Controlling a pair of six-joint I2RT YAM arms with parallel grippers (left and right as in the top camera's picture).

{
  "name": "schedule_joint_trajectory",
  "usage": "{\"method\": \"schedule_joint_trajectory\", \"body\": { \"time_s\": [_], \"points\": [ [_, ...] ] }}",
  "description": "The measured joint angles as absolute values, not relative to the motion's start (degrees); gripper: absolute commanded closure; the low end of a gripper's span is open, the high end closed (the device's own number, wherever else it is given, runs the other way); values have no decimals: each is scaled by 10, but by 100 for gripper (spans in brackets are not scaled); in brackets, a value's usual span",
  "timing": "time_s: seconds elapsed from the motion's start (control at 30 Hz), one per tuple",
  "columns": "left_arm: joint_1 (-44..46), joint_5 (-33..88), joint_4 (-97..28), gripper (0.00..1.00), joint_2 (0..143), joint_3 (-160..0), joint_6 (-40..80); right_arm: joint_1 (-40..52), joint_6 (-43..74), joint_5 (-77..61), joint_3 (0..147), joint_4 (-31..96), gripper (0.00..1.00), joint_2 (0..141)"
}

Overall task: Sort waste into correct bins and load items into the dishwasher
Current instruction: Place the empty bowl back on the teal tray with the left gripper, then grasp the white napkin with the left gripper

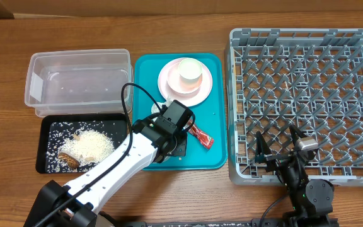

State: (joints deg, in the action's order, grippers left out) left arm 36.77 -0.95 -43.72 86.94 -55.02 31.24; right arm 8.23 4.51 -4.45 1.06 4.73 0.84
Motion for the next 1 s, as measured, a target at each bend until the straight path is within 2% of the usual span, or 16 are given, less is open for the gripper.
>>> {"method": "schedule_joint_trajectory", "body": {
  "time_s": [0.1, 0.13, 0.2, 0.3, 0.37, 0.5, 0.83, 0.9, 1.0],
  "points": [
    [368, -10, -437, 96, 869, -550, 312, 82, 45, -44, 11, 47, 0, 8],
    [368, -10, -439, 92, 869, -550, 312, 82, 45, -44, 11, 47, 0, 8],
    [368, -11, -444, 80, 869, -550, 314, 82, 45, -44, 11, 47, 0, 8],
    [368, -12, -450, 71, 869, -550, 315, 82, 45, -44, 11, 47, 0, 8],
    [368, -12, -450, 57, 869, -550, 316, 82, 45, -45, 11, 47, 0, 8],
    [368, -12, -451, 44, 869, -550, 316, 82, 45, -44, 11, 47, 0, 8],
    [368, -44, -463, 41, 873, -589, 286, 82, 45, -44, 11, 47, 0, 8],
    [368, -63, -464, 47, 873, -615, 268, 82, 45, -44, 11, 47, 0, 8],
    [368, -107, -446, 48, 873, -644, 237, 82, 45, -44, 11, 47, 0, 8]
  ]
}}
